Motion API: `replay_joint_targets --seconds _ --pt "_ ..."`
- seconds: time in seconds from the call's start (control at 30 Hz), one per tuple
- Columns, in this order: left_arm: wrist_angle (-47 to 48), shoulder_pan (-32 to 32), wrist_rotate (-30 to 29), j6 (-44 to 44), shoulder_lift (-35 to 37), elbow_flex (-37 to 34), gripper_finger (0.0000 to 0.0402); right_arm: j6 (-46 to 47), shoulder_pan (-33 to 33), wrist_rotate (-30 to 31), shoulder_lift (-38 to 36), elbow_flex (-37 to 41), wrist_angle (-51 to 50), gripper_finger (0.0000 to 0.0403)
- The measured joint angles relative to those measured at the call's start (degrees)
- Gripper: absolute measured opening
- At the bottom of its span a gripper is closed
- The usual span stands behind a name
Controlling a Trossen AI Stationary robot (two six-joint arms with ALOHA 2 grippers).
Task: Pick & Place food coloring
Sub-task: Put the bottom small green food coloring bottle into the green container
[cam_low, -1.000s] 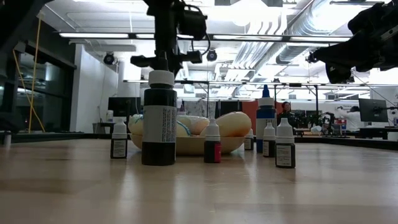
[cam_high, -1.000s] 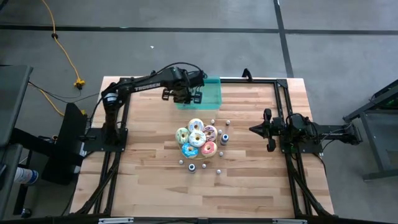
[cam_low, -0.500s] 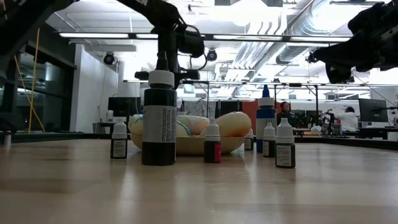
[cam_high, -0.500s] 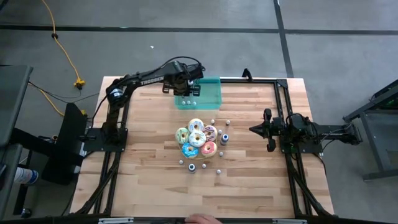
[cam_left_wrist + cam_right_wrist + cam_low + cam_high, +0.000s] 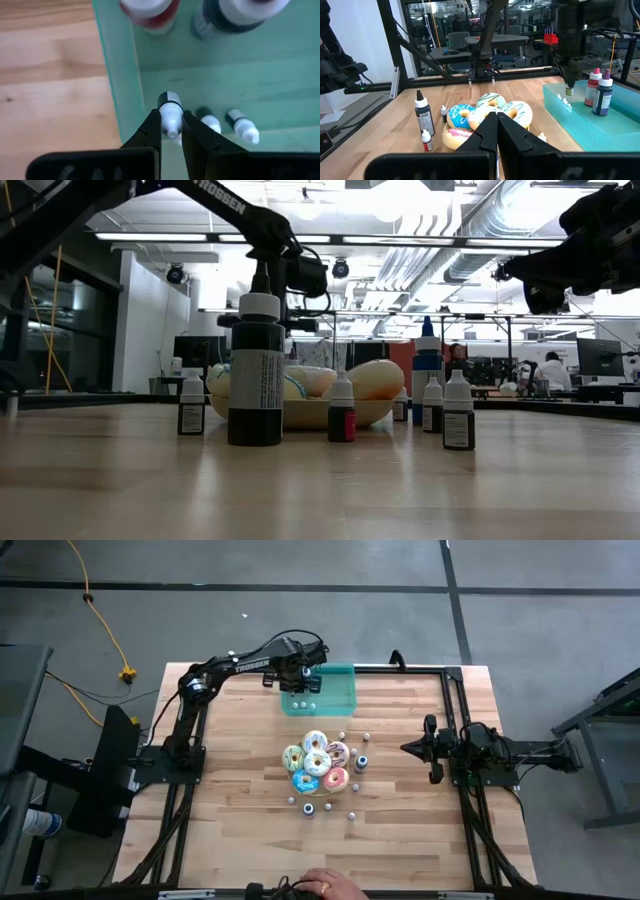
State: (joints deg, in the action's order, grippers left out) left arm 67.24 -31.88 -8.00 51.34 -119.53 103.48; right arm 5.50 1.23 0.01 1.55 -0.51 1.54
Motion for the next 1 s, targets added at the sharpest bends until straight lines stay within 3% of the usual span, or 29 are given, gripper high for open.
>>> replay_joint_targets --seconds 1.0 --pt "-2.71 -0.79 3.40 -4.23 -2.68 -0.04 0.0031 0.00 0.00 0.00 -0.01 0.02 0.00 0.0000"
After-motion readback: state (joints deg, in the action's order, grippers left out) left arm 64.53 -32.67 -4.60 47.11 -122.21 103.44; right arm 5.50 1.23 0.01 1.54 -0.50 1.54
